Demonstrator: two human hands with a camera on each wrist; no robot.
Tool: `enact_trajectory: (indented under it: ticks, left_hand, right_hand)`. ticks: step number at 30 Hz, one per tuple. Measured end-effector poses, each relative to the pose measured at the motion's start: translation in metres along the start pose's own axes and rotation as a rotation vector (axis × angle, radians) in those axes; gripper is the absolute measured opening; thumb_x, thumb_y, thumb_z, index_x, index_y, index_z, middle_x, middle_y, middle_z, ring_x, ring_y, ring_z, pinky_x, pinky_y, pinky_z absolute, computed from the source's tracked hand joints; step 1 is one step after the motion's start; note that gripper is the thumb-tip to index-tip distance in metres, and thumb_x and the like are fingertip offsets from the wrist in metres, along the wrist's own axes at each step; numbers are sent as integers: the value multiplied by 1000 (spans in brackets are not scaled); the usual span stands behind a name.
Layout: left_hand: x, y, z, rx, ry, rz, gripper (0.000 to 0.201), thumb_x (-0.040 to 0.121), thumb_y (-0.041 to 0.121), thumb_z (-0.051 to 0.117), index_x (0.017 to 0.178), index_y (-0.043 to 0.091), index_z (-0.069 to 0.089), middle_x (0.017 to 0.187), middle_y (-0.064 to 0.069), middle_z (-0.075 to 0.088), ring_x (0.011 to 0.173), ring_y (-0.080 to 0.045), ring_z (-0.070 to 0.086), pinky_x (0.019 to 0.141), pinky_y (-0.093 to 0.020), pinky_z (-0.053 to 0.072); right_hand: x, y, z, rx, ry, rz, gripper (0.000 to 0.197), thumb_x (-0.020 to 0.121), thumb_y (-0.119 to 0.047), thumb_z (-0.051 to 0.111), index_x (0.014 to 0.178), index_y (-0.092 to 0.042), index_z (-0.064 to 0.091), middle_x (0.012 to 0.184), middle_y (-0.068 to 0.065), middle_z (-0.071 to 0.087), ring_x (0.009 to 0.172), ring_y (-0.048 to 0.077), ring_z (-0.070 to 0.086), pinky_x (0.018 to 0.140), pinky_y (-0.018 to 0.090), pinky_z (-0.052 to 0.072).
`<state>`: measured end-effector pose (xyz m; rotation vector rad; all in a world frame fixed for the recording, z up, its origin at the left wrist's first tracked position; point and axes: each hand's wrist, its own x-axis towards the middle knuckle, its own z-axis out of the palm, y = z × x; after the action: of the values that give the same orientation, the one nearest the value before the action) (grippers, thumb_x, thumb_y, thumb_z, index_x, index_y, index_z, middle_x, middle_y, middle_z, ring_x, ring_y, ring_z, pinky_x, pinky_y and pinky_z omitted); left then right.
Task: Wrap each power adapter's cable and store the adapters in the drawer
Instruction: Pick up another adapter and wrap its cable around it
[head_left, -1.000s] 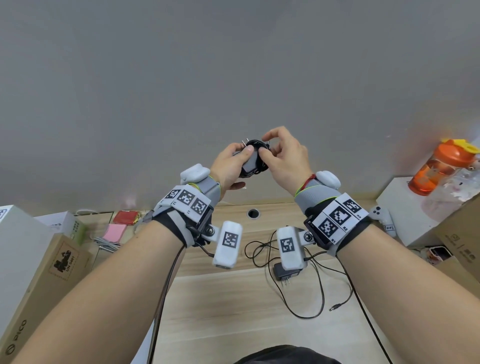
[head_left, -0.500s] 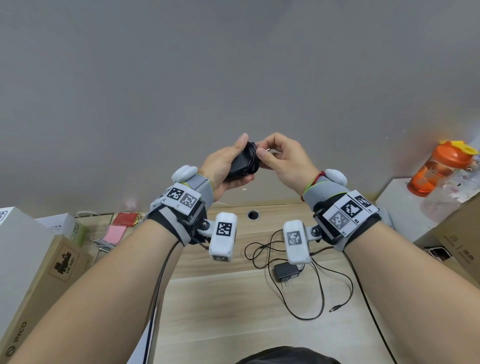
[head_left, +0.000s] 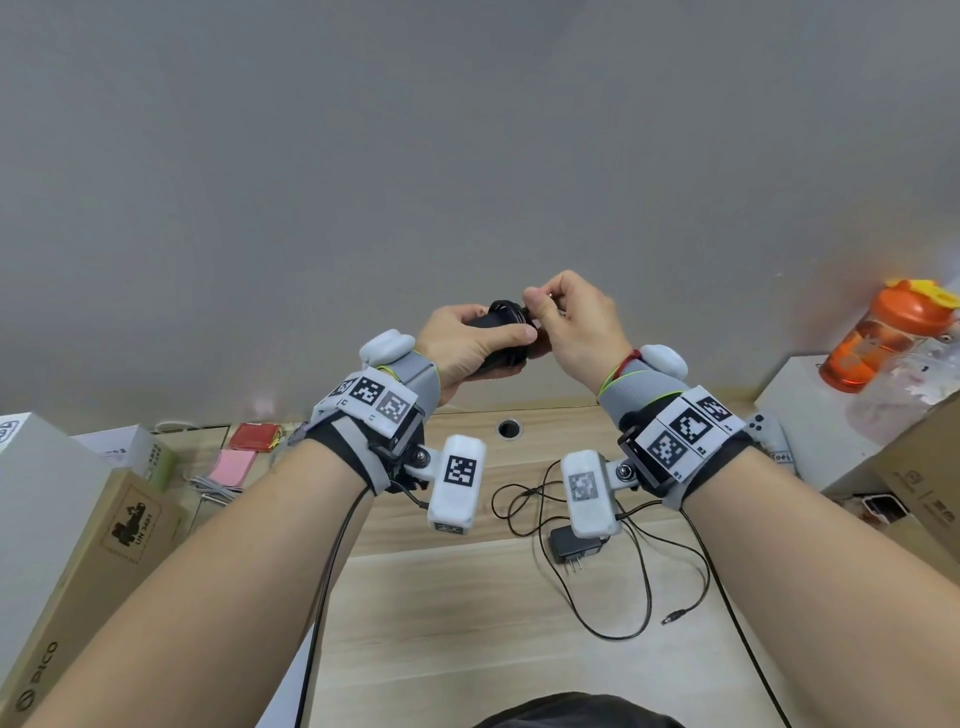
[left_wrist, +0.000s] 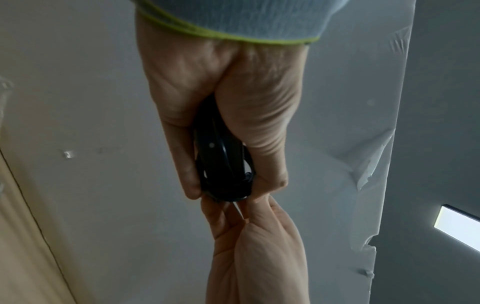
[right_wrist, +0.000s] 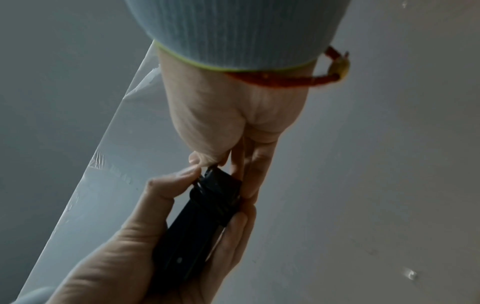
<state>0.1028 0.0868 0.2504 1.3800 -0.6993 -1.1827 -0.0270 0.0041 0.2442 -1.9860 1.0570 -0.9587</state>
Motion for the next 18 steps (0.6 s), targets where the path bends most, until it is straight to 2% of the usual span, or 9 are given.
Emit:
enact_trajectory:
  ticks: [3, 5, 7, 9, 12, 14, 18]
  left_hand:
    - [0, 0, 0, 45, -4, 25, 41, 73, 2, 79, 110, -7, 63, 112, -27, 68, 98, -38, 71, 81, -46, 60]
    - [0, 1, 0, 79, -6, 49, 40, 67, 5, 77, 104, -5, 65, 104, -24, 69, 90, -35, 71, 74, -42, 61]
    - [0, 0, 0, 75, 3, 63, 45, 66, 7, 80, 106, -6, 64, 104, -24, 69, 84, -33, 70, 71, -39, 60]
    - [1, -2, 2, 42, 35, 73, 52, 72, 15, 85, 111, -9, 62, 106, -26, 70, 82, -31, 71, 69, -36, 59]
    - [2, -4, 2, 23, 85, 84, 61, 73, 30, 86, 109, -12, 61, 92, -20, 71, 75, -30, 71, 67, -36, 60]
    - [3, -5, 2, 38, 70, 81, 54, 75, 26, 85, 105, -13, 62, 88, -18, 70, 72, -31, 70, 69, -38, 60]
    - [5, -6, 2, 88, 53, 84, 27, 79, 13, 78, 94, -6, 67, 88, -21, 69, 72, -33, 69, 71, -43, 61]
  right_hand:
    - [0, -1, 0, 31, -31, 20, 22, 93, -37, 64, 79, -22, 57, 73, -8, 62, 67, 14, 61, 64, 25, 47]
    - [1, -2, -1, 70, -60, 26, 23, 91, -38, 66, 75, -24, 57, 74, -7, 64, 69, 17, 66, 67, 33, 55]
    - [1, -4, -2, 67, -70, 26, 23, 91, -37, 67, 74, -25, 56, 74, -6, 64, 69, 17, 65, 69, 35, 56]
    - [2, -5, -2, 115, -71, 60, 24, 90, -36, 68, 74, -23, 55, 74, 1, 65, 66, 23, 68, 67, 43, 60]
    - [3, -7, -3, 179, -84, 95, 24, 91, -35, 67, 76, -20, 55, 77, 12, 66, 58, 26, 70, 61, 49, 60]
    - [2, -7, -4, 134, -83, 80, 25, 93, -36, 64, 77, -20, 53, 82, 17, 68, 56, 26, 71, 60, 48, 59]
    - [2, -2, -4, 84, -75, 93, 27, 95, -39, 59, 77, -21, 49, 82, 9, 71, 60, 28, 71, 65, 49, 58]
